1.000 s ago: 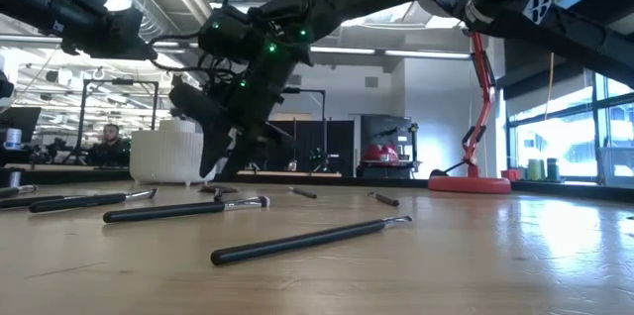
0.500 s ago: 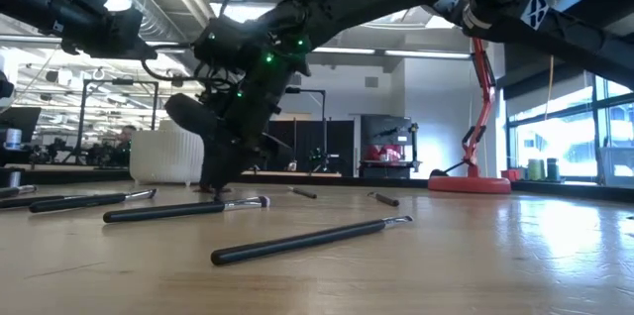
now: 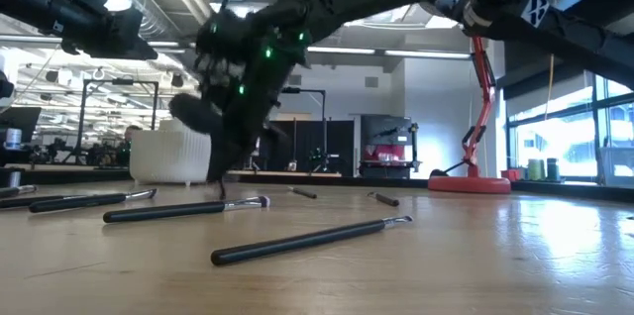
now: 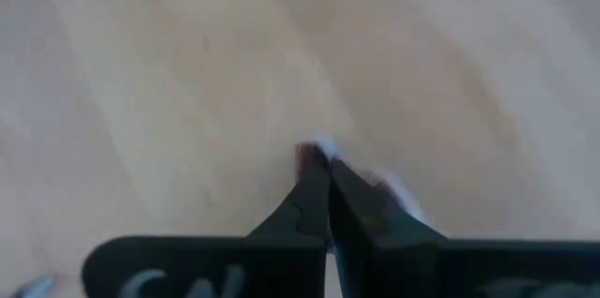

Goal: Put items in baskets/containers
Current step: Put the black highlighter brush into the white organizer

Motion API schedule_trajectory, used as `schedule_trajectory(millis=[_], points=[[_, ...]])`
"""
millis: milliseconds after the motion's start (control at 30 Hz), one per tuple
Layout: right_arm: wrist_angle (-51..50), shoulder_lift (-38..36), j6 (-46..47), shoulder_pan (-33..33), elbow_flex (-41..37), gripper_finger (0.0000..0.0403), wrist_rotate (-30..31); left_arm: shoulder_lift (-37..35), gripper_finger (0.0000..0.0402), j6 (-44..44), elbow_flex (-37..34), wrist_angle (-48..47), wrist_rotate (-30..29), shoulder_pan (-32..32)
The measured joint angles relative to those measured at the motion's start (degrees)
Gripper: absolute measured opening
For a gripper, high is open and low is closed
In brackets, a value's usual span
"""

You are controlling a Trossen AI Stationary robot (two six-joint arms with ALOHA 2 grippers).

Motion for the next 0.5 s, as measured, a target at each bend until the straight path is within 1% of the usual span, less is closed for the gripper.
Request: schedule_trajectory(millis=[167,267,367,433,500], points=[[5.63,-4.93,-6.88,0.4,0.26,0.0003,13.33,0.0,0.0143,0.0,0.0,0.0,-0.02,0.0],[14.07,-5.32,-13.57,0.38,0.23,0.0002,19.71,0.0,0.0143,0.0,0.0,0.02,-0.35,0.0],[26.88,-5.15,-21.6,-0.02,0.11,0.0002,22.81,-0.01,0.0143,0.0,0.01,0.51,-0.63,0.0],[35.47,-5.13,-25.38,-0.42,0.17,0.0002,22.81,0.0,0.0143,0.0,0.02,1.06,-0.63,0.0],[41.68,-5.13,-28.79,-0.94,0.12,0.0001,22.56,-0.02,0.0143,-0.07,0.02,1.16,-0.64,0.0]])
